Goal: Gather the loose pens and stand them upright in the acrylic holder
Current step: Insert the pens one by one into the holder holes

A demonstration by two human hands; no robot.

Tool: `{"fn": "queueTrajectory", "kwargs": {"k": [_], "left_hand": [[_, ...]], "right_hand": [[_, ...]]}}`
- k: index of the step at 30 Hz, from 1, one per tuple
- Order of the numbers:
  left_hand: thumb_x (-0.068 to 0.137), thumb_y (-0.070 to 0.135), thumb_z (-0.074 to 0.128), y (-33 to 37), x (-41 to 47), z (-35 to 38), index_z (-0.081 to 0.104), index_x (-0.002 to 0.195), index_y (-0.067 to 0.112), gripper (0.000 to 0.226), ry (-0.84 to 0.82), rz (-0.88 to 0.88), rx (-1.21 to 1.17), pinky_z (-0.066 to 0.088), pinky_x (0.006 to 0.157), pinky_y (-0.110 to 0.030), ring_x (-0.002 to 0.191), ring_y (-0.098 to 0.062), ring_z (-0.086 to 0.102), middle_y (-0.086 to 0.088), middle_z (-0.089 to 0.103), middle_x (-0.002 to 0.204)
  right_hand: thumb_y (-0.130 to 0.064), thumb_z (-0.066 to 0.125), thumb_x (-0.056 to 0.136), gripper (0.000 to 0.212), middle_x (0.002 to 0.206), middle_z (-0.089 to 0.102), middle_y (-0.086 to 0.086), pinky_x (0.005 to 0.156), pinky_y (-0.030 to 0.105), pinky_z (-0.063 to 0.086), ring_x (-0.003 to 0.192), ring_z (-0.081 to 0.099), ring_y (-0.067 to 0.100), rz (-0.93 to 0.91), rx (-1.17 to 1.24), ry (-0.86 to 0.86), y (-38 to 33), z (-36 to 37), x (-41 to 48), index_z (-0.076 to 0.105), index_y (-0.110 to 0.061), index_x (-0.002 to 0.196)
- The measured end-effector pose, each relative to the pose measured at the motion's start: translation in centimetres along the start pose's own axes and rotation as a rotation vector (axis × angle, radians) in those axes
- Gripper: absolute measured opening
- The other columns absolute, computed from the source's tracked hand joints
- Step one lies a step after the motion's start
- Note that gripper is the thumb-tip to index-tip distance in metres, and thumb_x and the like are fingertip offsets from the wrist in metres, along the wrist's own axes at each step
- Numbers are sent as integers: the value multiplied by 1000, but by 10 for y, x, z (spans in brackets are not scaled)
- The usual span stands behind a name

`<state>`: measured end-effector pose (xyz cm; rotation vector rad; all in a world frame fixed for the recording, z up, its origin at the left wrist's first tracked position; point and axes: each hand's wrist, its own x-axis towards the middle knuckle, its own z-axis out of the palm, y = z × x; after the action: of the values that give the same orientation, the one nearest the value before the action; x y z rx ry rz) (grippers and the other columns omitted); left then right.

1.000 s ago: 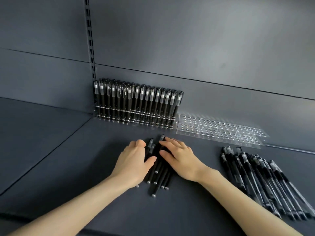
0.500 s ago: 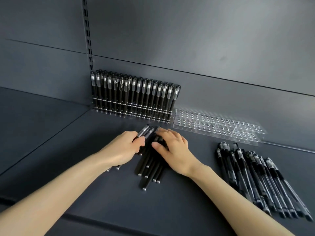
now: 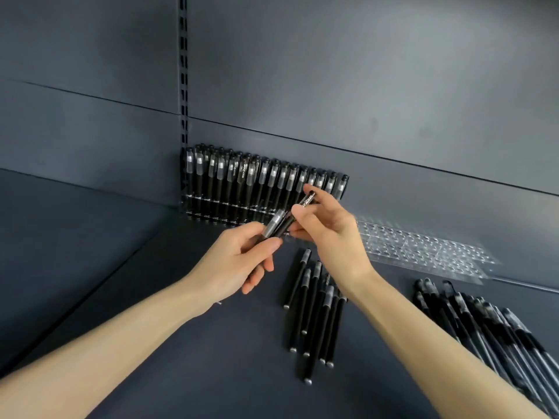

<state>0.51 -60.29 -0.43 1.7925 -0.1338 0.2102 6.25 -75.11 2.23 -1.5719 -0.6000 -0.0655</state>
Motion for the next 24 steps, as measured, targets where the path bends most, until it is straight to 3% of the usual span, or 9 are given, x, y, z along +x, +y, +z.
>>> {"fn": "queueTrajectory", "kwargs": {"k": [2, 5, 7, 11, 18, 24], "left_hand": [[95, 23, 53, -4, 9, -12, 60, 101, 1, 24, -20, -39, -66, 47, 46, -28, 51, -18, 55, -4, 64, 66], [95, 30, 51, -11, 27, -34, 63, 98, 12, 22, -16, -69, -69, 56, 56, -36, 66, -16, 65, -10, 68, 78], [96, 34, 48, -18, 41, -49, 61, 98, 14, 24, 54, -11, 36, 52, 49, -29, 61, -12, 63, -8, 66, 80], [99, 35, 41, -25, 67, -66, 54, 95, 9, 30, 203, 130, 121, 35, 46, -15, 49, -10, 41, -7, 51, 60], [101, 25, 38, -40, 70, -62, 44, 79, 14, 25, 274, 205, 14, 30, 43, -19, 47, -9, 34, -10, 45, 63], [101, 28, 39, -49, 73, -66, 47, 81, 24, 22, 261, 210, -9, 34, 46, -20, 47, -5, 39, -5, 49, 60]], "right_hand": [[-12, 58, 92, 47, 72, 60, -2, 80, 27, 56, 71, 62, 7, -5, -39, 13, 0, 12, 11, 44, -13, 137], [-5, 55, 93, 51, 72, 55, -2, 80, 30, 57, 69, 62, 7, -35, -75, 114, -2, 25, 36, 39, -10, 141], [-5, 55, 94, 47, 77, 56, -2, 83, 36, 56, 69, 64, 7, -89, -160, 200, -3, 30, 54, 41, -10, 138], [-6, 58, 92, 31, 80, 60, -3, 79, 42, 55, 73, 65, 19, -222, -275, 355, -4, 38, 73, 45, -20, 116], [-7, 61, 90, 30, 84, 56, -14, 72, 32, 53, 76, 62, 17, -343, -505, 471, 11, 49, 89, 50, -17, 116], [-8, 63, 89, 37, 80, 58, -13, 66, 31, 52, 74, 64, 20, -350, -503, 438, 17, 55, 95, 46, -38, 104]]}}
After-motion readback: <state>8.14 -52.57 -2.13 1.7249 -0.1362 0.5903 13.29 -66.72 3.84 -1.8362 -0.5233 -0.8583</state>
